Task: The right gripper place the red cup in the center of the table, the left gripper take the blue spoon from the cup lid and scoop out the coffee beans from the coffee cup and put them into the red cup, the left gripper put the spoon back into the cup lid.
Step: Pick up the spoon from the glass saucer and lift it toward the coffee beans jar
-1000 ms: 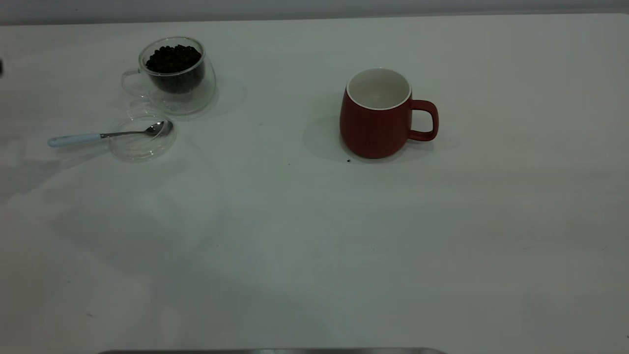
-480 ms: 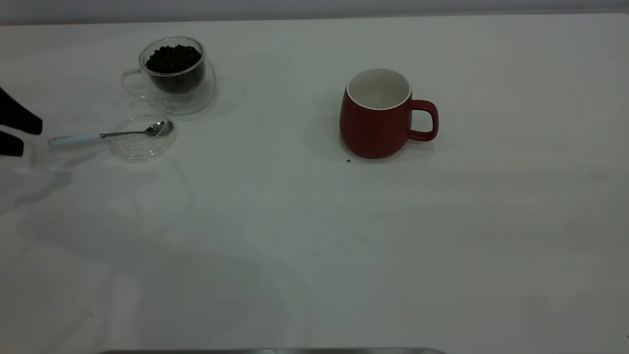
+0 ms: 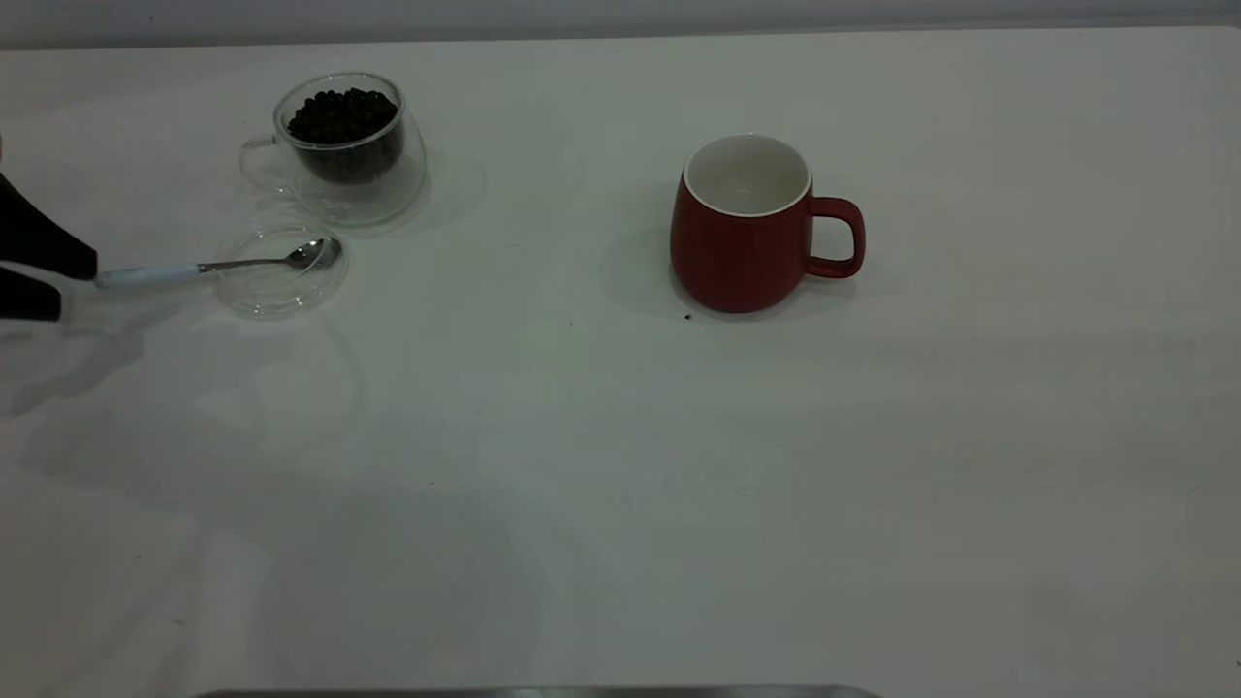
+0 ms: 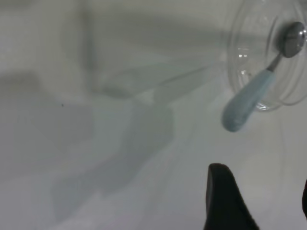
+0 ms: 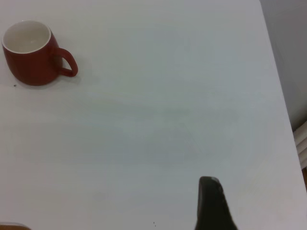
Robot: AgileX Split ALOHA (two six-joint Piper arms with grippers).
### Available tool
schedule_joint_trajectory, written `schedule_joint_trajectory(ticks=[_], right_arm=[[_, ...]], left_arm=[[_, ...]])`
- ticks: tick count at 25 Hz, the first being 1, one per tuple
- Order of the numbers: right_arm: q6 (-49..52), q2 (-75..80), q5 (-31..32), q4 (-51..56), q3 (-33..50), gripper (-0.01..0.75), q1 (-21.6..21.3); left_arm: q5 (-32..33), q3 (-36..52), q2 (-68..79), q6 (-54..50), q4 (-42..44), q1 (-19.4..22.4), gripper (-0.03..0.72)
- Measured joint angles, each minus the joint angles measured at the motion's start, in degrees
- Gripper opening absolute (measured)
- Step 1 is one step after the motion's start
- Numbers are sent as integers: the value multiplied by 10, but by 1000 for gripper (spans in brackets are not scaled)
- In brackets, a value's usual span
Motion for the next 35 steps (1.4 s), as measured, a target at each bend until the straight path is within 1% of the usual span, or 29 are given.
schedule_joint_trajectory(ticks=[5, 10, 13, 28, 35], right_arm=[[0, 0, 0, 0, 0, 496, 0], [0, 0, 0, 0, 0, 496, 0], [0, 0, 0, 0, 0, 496, 0], [0, 0, 0, 0, 0, 496, 0], [0, 0, 0, 0, 0, 496, 0]], left_arm=[[-3, 0, 29, 48, -44, 0, 448], [4, 0, 36, 116, -117, 0, 448], [7, 0, 36, 137, -144, 0, 448], [14, 0, 38, 141, -148, 0, 448], [22, -1, 71, 154, -150, 0, 448]])
